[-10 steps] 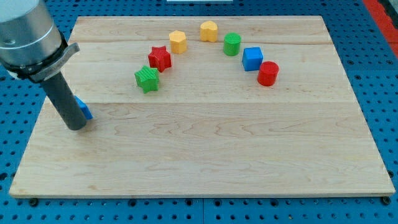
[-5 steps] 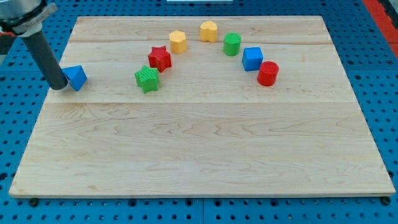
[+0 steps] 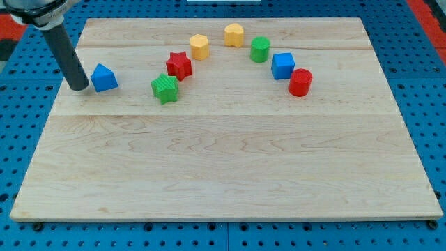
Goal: Push the blue triangle to the top center of the board
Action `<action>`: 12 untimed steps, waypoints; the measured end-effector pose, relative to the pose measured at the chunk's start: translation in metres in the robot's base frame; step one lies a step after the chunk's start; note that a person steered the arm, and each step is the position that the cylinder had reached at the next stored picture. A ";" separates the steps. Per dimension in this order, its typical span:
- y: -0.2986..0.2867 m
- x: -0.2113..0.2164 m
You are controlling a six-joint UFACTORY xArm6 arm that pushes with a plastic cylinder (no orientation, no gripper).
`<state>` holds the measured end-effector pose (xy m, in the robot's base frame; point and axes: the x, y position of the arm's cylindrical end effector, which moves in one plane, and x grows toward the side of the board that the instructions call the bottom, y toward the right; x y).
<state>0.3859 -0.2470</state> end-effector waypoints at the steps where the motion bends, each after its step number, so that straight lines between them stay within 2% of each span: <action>1: 0.019 0.010; 3: 0.042 0.040; 4: 0.043 0.030; 7: 0.066 -0.035; 9: 0.027 -0.019; 12: 0.056 -0.093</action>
<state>0.2926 -0.1915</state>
